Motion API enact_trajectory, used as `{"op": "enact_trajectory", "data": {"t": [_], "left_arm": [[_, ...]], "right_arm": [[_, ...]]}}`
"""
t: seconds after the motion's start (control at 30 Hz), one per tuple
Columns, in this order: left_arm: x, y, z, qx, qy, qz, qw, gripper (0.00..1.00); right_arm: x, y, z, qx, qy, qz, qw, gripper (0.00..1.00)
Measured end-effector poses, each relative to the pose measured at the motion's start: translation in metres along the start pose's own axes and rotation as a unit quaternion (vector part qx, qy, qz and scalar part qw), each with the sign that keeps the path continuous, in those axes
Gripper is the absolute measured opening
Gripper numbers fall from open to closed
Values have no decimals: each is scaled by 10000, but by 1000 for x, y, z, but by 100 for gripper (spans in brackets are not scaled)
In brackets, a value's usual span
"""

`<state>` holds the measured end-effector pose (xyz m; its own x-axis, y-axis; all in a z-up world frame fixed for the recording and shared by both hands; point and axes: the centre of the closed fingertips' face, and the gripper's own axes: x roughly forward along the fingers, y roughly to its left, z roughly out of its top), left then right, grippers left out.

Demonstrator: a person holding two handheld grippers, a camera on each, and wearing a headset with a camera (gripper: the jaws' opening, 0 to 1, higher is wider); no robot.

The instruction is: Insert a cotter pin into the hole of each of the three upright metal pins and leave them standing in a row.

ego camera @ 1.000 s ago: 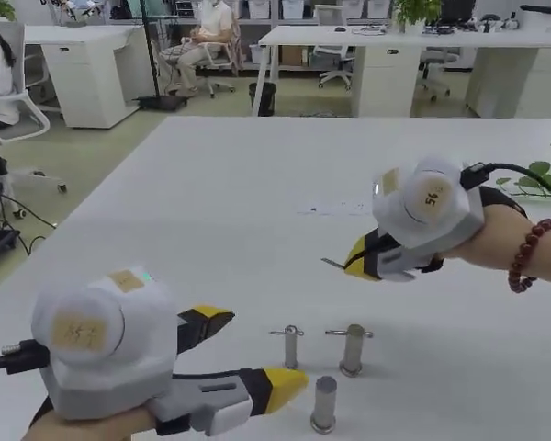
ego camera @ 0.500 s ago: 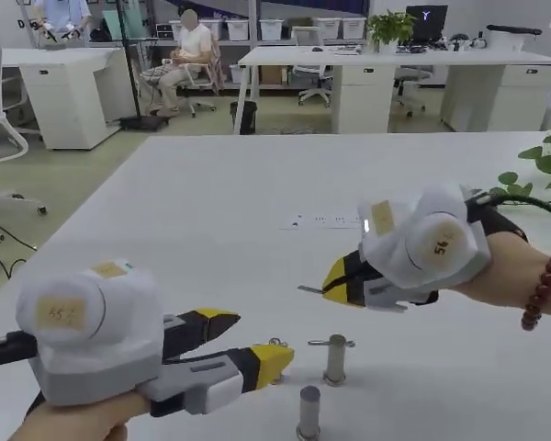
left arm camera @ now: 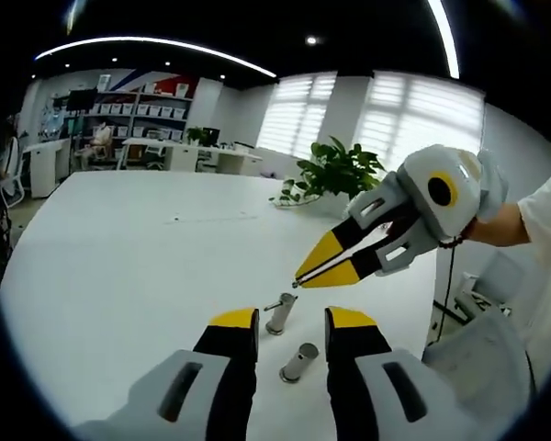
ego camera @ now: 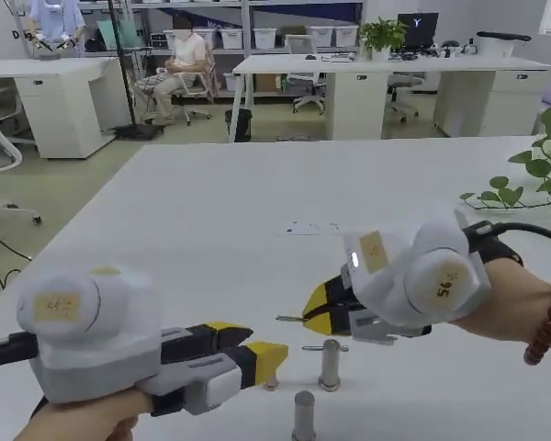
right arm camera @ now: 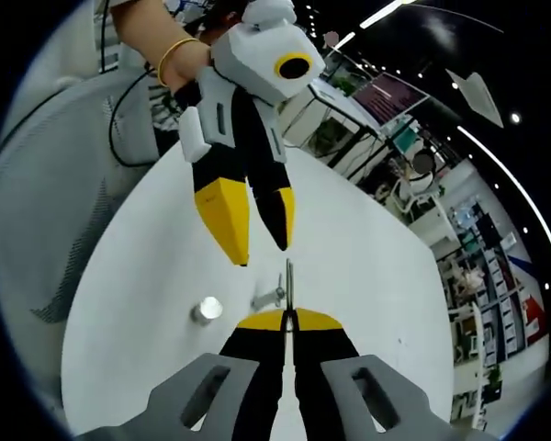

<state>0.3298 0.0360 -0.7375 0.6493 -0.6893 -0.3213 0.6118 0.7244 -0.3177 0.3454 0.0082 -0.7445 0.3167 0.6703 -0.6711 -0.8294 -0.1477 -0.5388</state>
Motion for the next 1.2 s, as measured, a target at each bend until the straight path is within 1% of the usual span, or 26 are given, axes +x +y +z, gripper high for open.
{"op": "enact_trajectory", "data": {"t": [0.07, 0.2, 0.4, 0.57, 0.67, 0.73, 0.8, 0.87, 0.93, 1.07, 1.1, 1.13, 1.2], "left_arm": [[1, -2, 0, -93, -23, -57, 9999, 25], [2, -4, -1, -254, -16, -87, 9996, 20], [3, -8, 0, -426, -41, -188, 9989, 15], [3, -10, 0, -600, -95, -245, 9978, 10], [3, -10, -1, -793, -123, -270, 9964, 5], [2, -10, -1, -862, -136, -284, 9958, 5], [2, -11, -2, -846, -129, -300, 9959, 5], [2, -11, -3, -783, -78, -300, 9964, 4], [2, -13, -3, -829, -104, -333, 9959, 2], [2, -13, -2, -861, -132, -333, 9956, 2], [1, -6, -4, -843, -97, -181, 9962, 2], [0, 6, -8, -796, -34, 53, 9968, 1], [4, -6, -5, -741, -93, -185, 9970, 1]], "right_arm": [[0, 4, 2, -43, -16, 13, 10000, 2], [1, 11, 7, -175, -36, 70, 9998, 2], [0, 17, 12, -282, -64, 98, 9995, 2], [0, 20, 16, -261, -125, 89, 9995, 2], [-1, 20, 17, -242, -150, 75, 9996, 2], [-1, 20, 19, -219, -176, 49, 9996, 2], [-1, 20, 19, -214, -187, 34, 9996, 2], [-1, 20, 20, -185, -199, 38, 9996, 2], [-1, 20, 21, -194, -200, 27, 9996, 2], [-1, 20, 21, -182, -200, 28, 9996, 2], [-2, 20, 22, -189, -200, 25, 9996, 2], [-2, 20, 21, -187, -196, 25, 9996, 2], [-1, 21, 21, -155, -198, 31, 9997, 2]]}}
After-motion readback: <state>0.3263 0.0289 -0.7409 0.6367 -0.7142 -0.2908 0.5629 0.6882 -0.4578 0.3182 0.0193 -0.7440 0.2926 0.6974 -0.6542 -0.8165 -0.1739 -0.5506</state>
